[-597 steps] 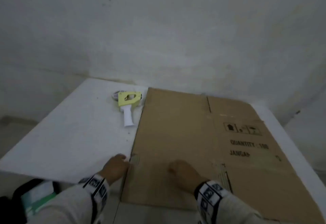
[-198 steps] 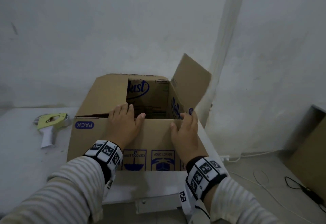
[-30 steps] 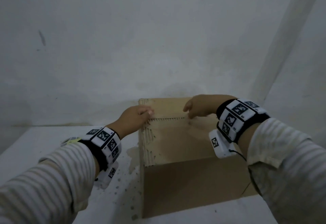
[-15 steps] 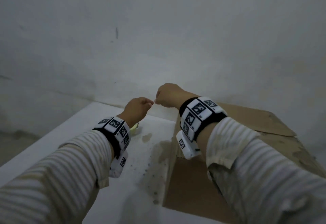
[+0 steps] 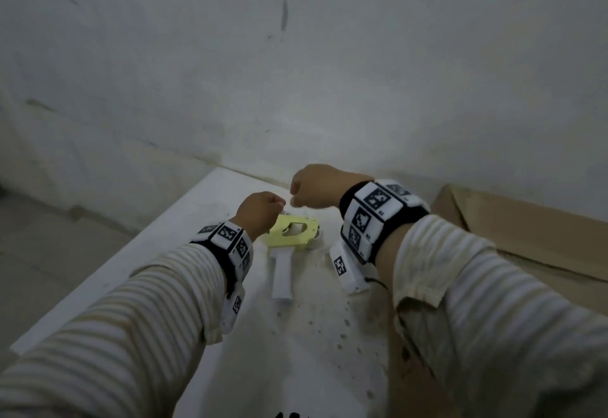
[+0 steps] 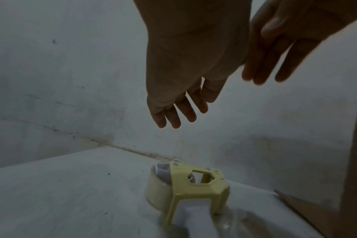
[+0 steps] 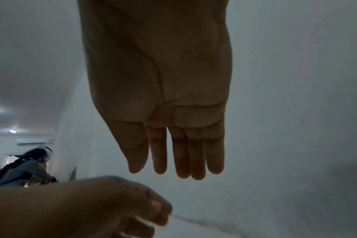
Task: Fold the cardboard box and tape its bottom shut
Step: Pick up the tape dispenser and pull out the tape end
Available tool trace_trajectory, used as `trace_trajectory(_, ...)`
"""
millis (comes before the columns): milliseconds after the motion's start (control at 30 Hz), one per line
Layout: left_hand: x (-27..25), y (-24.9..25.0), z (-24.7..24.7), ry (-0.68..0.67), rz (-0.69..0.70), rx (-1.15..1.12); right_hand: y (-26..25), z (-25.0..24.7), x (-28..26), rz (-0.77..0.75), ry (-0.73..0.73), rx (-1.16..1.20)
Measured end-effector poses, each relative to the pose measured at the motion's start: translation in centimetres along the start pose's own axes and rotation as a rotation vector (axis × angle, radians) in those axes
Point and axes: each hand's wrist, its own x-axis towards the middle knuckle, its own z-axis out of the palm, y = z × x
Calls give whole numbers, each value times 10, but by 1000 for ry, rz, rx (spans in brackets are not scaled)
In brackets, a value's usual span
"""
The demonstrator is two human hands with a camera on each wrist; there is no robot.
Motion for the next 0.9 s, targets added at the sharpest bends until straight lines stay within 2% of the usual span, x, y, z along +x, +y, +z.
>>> trace_trajectory(100,25,-24,-2,-52,-16,19,-7,45,41,54,-110,30)
trace_trajectory(200,44,-45,1,-101,-80,49,-13,84,60,112,-206,137)
trace_trajectory(333,65,-73,12,-226,-165,157,-16,137,81,270,-353,293)
trace_trajectory(467,78,-96,25,-276,-293,-5,-27,180,104,292,-361,392)
trace_trajectory(533,82,-100,28,-322,-309,-51,-27,191,110,312,-358,409)
trace_trajectory(733,84,-98,18,-370,-254,-100,-14,150,101,379,-230,502)
trace_trajectory(900,94,-89,7,-297,-260,-198,26,115,86,582,-171,701)
